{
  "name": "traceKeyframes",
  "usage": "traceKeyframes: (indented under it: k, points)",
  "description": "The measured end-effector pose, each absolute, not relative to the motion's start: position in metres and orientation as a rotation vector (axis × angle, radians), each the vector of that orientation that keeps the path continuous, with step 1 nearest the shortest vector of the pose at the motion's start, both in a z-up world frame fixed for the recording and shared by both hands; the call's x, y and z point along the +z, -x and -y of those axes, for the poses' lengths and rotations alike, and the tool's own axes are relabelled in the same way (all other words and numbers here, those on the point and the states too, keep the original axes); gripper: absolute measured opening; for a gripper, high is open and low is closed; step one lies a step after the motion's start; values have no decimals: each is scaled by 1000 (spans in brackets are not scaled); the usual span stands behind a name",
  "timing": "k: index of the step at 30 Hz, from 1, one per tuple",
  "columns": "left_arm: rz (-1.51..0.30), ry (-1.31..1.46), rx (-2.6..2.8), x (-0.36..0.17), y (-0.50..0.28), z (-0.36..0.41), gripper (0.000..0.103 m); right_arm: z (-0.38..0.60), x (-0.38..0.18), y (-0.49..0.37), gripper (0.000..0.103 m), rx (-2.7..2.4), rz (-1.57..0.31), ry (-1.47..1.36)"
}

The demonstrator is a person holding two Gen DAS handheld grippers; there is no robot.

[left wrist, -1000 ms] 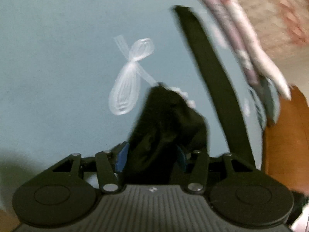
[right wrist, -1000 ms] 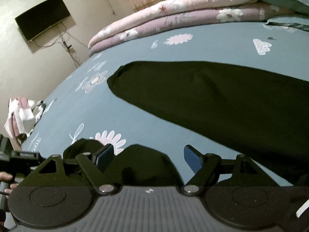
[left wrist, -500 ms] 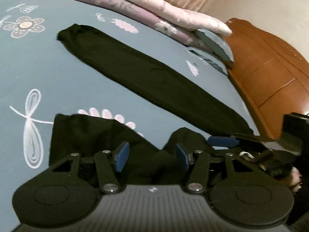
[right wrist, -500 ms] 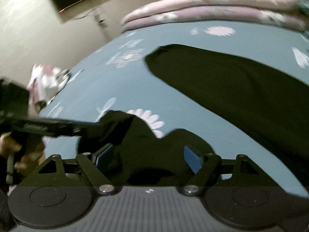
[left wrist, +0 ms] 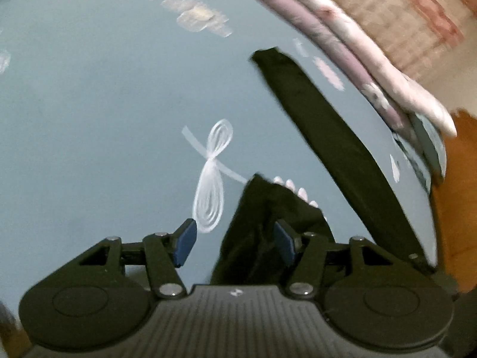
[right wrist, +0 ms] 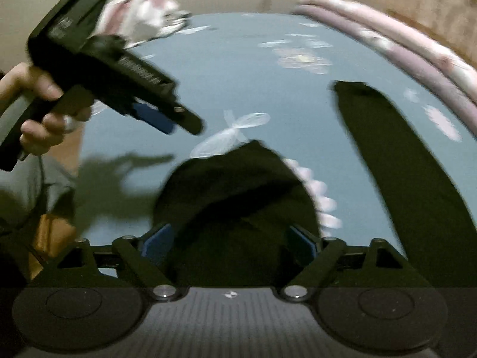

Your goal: Fold clothes

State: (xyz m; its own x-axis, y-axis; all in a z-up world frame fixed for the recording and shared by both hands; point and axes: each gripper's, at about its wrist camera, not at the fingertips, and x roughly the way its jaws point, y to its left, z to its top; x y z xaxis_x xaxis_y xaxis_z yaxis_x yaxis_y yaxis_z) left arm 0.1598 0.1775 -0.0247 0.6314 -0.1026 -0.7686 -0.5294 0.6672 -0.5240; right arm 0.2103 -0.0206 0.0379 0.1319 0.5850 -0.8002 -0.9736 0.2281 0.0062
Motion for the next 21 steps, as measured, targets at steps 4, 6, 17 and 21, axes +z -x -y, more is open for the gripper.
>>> traceKeyframes:
  k: [4,6,17,21]
  points:
    - [-888,940,259,-40,-155,-179,57,-2,12,-202,89,1298,-862,678]
    - [-894,983,242,-47,-155,-179,57,-1,-7,-206,89,1264,-942,719]
    - [-928,1087,134,-75,-181,-169,58,48,-19,-233,103,1159,-1039,725]
    - [-968,1186,77,-91,-186,-158,59,51,-19,-230,103,1144,-1034,716]
